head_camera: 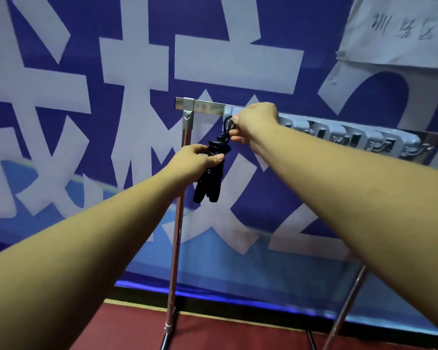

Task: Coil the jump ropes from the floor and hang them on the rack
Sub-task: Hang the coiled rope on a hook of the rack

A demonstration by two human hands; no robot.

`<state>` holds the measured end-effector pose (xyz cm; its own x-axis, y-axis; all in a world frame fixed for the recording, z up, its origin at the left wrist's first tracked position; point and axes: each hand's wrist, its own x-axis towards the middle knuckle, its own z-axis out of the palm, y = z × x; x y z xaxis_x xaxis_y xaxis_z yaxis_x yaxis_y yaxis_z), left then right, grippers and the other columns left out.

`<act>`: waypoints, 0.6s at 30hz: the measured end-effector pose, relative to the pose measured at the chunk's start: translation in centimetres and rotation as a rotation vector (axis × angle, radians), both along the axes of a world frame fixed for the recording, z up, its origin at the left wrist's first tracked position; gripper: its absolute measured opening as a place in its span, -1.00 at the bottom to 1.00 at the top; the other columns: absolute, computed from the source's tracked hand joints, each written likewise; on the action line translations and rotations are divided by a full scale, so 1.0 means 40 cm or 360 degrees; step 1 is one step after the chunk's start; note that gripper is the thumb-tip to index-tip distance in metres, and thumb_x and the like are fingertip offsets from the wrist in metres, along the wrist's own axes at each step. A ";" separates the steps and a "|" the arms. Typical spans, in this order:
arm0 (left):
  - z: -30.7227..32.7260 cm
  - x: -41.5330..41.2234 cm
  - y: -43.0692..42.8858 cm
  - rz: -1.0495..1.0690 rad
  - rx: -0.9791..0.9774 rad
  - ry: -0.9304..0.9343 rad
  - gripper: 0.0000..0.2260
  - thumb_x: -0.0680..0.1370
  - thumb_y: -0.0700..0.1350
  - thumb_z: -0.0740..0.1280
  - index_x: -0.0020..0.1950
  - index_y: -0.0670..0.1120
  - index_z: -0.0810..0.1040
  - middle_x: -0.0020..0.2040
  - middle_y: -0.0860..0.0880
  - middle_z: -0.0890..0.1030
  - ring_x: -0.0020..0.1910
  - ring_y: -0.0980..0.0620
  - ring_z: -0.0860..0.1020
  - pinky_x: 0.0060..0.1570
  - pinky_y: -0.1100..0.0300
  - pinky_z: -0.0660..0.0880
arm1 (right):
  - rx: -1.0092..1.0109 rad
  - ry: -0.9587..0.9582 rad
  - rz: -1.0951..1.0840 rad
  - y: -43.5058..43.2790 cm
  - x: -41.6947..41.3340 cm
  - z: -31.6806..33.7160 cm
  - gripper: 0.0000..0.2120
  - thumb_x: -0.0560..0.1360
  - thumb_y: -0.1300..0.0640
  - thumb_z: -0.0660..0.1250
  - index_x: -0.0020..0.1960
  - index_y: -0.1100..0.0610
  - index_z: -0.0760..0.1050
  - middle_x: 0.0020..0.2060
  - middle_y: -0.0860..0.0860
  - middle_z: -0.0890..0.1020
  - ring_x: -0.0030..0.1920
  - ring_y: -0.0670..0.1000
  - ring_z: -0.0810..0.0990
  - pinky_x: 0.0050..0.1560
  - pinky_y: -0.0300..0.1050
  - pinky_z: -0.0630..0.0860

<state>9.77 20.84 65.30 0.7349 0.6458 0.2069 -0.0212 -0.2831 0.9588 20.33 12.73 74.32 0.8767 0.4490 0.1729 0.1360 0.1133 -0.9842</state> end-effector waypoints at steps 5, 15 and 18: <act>0.001 0.004 -0.003 -0.0038 0.0044 0.0041 -0.71 0.52 -0.01 0.47 0.19 -0.07 0.59 0.00 -0.07 0.70 -0.02 -0.05 0.68 0.11 -0.03 0.59 | -0.0185 -0.0157 -0.0203 0.013 0.020 -0.020 -0.88 0.54 0.28 0.22 -0.02 0.22 0.53 -0.24 0.14 0.60 -0.38 0.11 0.56 -0.50 -0.22 0.53; -0.083 0.006 0.000 0.0194 0.0211 0.0301 -0.41 0.51 0.07 0.45 0.45 -0.14 0.38 0.24 -0.10 0.55 0.11 -0.05 0.57 0.15 0.02 0.53 | -0.0786 -0.0959 -0.0138 -0.097 0.006 -0.170 -0.81 0.41 0.16 0.23 -0.23 0.27 0.52 -0.30 0.20 0.65 -0.25 0.15 0.63 -0.18 0.12 0.64; -0.198 -0.013 -0.009 0.0216 0.0303 0.0514 -0.51 0.50 0.10 0.44 0.33 -0.12 0.47 0.19 -0.10 0.59 0.11 -0.06 0.59 0.17 -0.05 0.54 | -0.1048 -0.1018 0.0005 -0.175 0.009 -0.349 -0.71 0.55 0.02 0.24 0.12 0.21 0.52 -0.02 0.14 0.62 -0.02 0.15 0.57 -0.04 -0.02 0.52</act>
<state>9.26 20.47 57.38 0.6922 0.7141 0.1044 0.3230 -0.4360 0.8400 20.71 5.72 60.37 0.7004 0.6311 0.3333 0.6780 -0.4423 -0.5872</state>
